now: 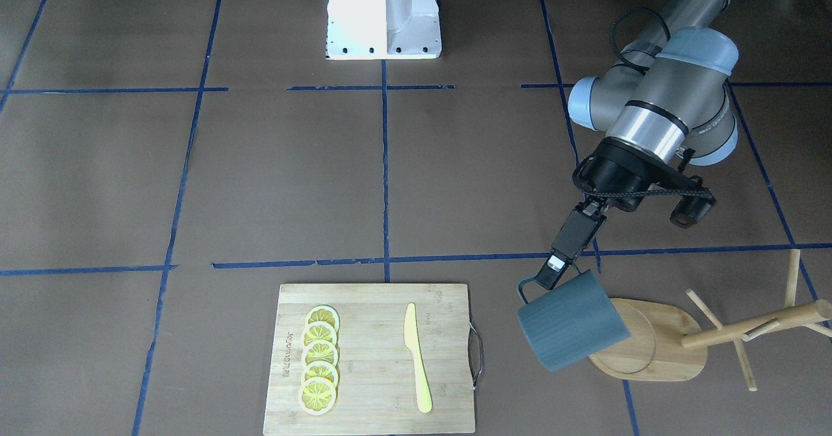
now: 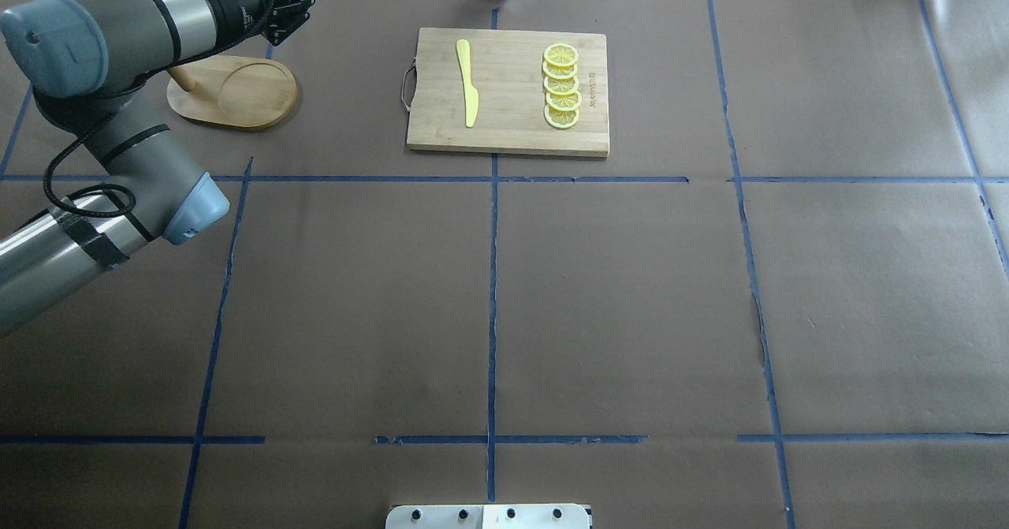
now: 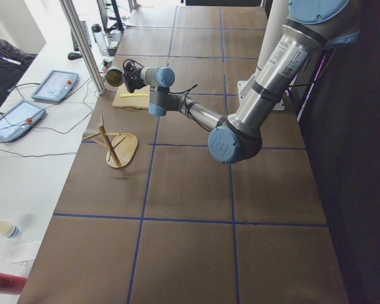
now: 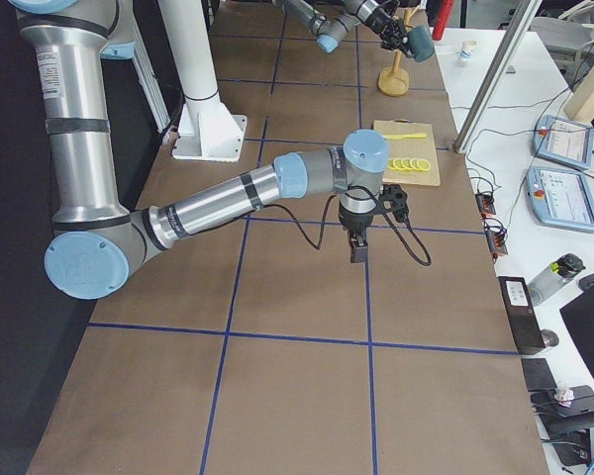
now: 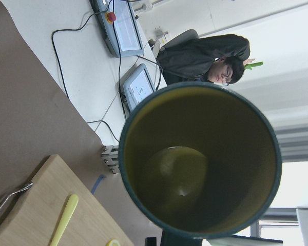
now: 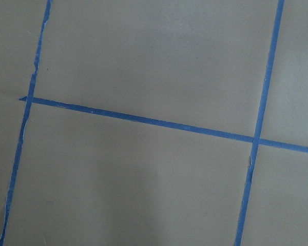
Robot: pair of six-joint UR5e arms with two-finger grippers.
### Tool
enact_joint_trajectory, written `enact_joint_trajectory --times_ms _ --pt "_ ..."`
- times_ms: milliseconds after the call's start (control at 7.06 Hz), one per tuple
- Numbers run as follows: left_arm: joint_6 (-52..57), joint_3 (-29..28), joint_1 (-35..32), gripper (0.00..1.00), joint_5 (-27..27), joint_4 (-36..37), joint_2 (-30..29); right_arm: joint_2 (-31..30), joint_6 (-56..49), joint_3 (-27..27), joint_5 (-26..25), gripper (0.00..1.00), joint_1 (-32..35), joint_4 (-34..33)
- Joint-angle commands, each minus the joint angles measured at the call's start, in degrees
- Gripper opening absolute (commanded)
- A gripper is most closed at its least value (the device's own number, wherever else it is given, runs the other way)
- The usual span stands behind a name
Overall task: Hang cup on storage rack
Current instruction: 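Lift the mug with the left gripper toward the wooden rack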
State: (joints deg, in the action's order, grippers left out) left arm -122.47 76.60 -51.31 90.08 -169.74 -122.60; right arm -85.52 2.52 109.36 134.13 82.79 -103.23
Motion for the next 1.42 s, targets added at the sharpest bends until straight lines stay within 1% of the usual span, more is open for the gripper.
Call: enact_joint_trajectory --times_ms 0,142,283,425,566,708,991,1274 --pt "-8.1 -4.1 -0.2 0.0 -5.5 -7.1 0.3 0.0 0.1 0.1 0.0 1.0 0.0 0.0" --pt "-10.8 -5.0 -0.8 0.0 -5.6 -7.7 0.4 0.0 0.1 0.2 0.0 1.0 0.0 0.0" --pt "-17.8 -6.3 -1.0 0.0 -9.3 -9.8 0.4 0.0 0.1 0.2 0.0 1.0 0.0 0.0" --pt "-21.8 -9.2 -0.8 0.0 -11.4 -13.8 0.3 0.1 0.1 0.2 0.0 1.0 0.0 0.0" --pt "-23.0 -10.8 -1.0 0.0 -12.3 -16.1 0.3 0.3 0.1 0.2 -0.1 1.0 0.0 0.0" --pt "-23.2 -12.2 -2.6 0.0 -12.2 -16.5 0.3 0.4 0.0 0.2 -0.1 1.0 0.0 0.0" --pt "-27.3 -16.7 -3.0 0.0 -13.3 -23.1 0.2 0.4 0.1 0.2 -0.3 1.0 0.0 0.0" --pt "-29.5 -17.1 -2.9 0.0 -13.5 -23.7 0.1 0.4 0.0 0.2 -0.3 1.0 0.0 0.0"
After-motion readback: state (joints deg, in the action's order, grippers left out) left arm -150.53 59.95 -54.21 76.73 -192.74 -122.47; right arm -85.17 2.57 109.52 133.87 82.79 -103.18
